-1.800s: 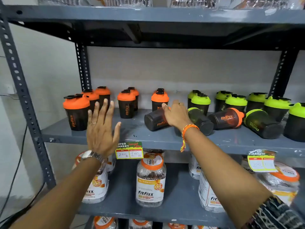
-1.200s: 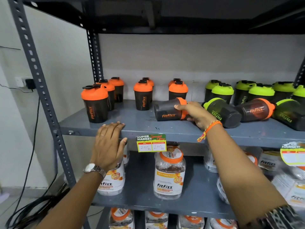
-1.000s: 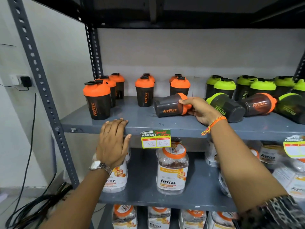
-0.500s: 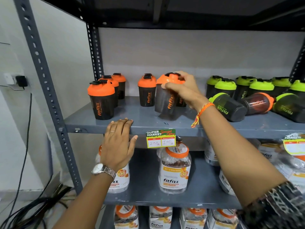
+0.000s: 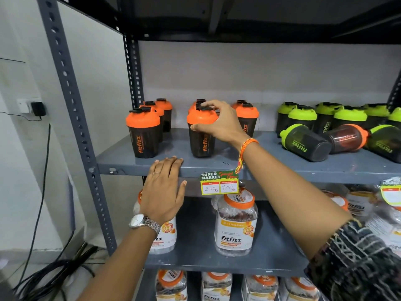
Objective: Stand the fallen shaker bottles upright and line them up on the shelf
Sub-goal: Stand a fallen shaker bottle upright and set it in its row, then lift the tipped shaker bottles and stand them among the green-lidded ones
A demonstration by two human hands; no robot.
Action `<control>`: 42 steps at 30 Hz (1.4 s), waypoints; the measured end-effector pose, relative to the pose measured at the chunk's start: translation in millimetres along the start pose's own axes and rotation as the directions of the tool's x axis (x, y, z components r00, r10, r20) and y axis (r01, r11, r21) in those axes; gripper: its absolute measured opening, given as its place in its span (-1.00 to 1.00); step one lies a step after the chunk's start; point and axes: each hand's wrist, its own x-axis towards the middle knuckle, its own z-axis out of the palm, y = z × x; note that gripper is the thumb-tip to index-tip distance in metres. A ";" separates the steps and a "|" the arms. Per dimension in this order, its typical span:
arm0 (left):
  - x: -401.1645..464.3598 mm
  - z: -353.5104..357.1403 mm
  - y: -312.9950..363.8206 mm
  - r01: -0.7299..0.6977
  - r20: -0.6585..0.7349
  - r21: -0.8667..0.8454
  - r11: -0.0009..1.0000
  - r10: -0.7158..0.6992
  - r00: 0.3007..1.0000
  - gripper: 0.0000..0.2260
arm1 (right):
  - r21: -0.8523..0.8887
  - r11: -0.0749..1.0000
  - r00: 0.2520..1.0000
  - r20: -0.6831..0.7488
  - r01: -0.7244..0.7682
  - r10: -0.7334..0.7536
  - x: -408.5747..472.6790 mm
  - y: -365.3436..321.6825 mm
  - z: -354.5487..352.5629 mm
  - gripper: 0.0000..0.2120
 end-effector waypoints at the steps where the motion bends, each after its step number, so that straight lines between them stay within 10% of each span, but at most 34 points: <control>1: -0.2 0.0 0.4 0.001 0.002 -0.002 1.000 -0.001 1.000 -0.49 | -0.002 1.000 1.000 0.004 0.000 0.000 -0.6 0.6 1.3 -0.35; 21: 2.3 -4.2 5.4 0.040 -0.015 -0.140 0.989 -0.042 0.999 -0.53 | 0.113 0.991 0.996 0.054 -0.076 0.070 -8.0 16.3 -6.2 -0.11; 27: 8.2 -12.9 23.2 0.155 -0.061 -0.308 0.938 -0.182 0.981 -0.54 | 0.107 0.974 0.977 -0.058 -0.198 0.205 -7.8 42.3 -72.3 -0.32; 34: 30.2 -11.3 107.1 0.018 -0.119 -0.393 0.919 -0.070 0.990 -0.56 | -0.206 0.887 0.895 -0.274 -0.413 0.353 -30.3 91.0 -176.3 -0.49; 42: 38.9 22.9 219.3 -0.162 -0.019 -0.365 0.917 0.167 0.986 -0.50 | -0.695 0.596 0.886 -0.134 -0.403 0.443 -62.3 124.9 -212.5 -0.36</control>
